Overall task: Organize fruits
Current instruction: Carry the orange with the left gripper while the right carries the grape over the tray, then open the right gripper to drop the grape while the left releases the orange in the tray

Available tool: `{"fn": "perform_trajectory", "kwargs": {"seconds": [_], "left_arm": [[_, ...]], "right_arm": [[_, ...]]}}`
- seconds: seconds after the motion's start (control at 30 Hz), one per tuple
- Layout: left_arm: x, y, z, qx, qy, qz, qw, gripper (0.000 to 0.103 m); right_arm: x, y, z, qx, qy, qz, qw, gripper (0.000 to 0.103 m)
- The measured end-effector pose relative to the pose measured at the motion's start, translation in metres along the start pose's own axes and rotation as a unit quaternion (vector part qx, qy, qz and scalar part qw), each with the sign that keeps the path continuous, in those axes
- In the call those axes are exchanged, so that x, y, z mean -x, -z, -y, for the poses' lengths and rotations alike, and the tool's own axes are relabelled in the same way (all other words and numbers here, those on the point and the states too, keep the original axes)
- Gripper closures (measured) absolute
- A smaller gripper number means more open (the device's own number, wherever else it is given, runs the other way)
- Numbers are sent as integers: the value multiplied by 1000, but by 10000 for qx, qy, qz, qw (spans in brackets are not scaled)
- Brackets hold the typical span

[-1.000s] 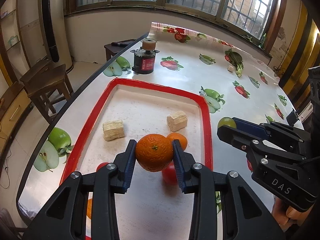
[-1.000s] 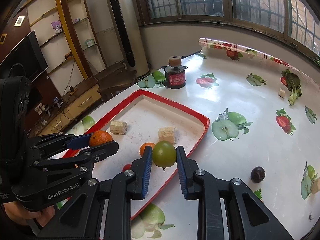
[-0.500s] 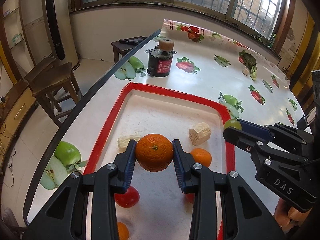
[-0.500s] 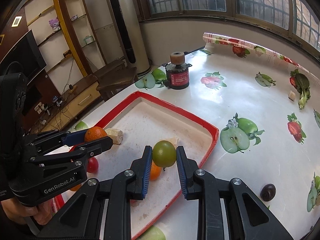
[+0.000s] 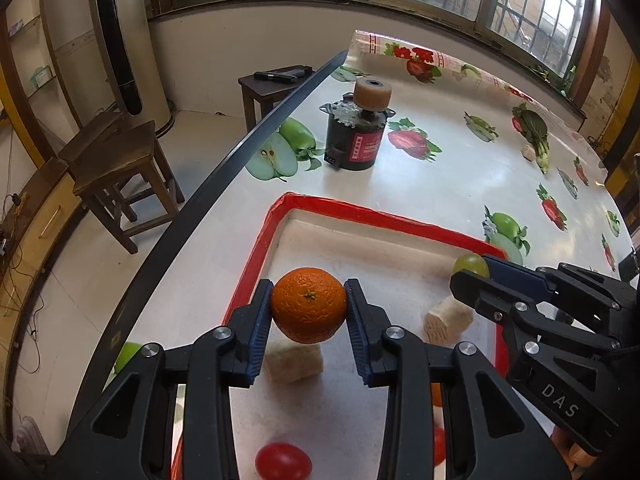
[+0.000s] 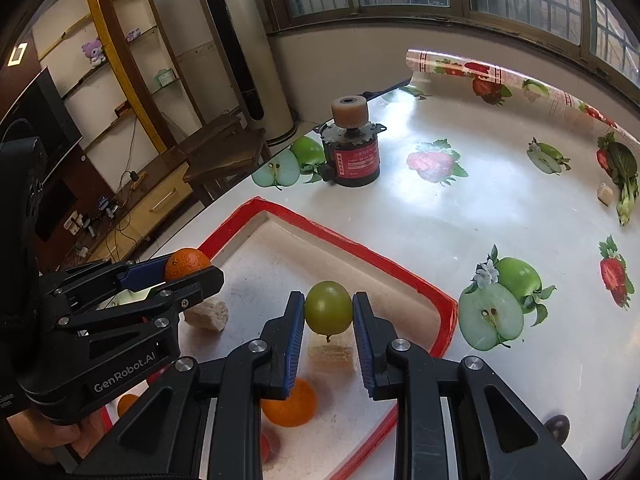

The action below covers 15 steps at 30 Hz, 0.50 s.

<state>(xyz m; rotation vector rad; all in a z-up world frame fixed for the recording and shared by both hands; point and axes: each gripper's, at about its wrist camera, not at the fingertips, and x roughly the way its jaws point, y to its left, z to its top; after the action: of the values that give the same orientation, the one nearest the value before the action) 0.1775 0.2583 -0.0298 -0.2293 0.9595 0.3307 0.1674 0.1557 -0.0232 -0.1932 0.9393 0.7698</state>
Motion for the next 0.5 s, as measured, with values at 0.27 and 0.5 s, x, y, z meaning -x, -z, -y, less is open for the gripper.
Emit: {"fn": "perform_trajectory", "kwargs": {"seconds": [0.27, 0.5], "left_arm": [[-36, -4, -7, 158, -138, -286, 9994, 70], [-42, -4, -5, 116, -132, -353, 9992, 69]], "right_arm": [[-30, -4, 1, -19, 48, -241, 9997, 78], [-45, 1, 5, -3, 88, -402, 9992, 77]]}}
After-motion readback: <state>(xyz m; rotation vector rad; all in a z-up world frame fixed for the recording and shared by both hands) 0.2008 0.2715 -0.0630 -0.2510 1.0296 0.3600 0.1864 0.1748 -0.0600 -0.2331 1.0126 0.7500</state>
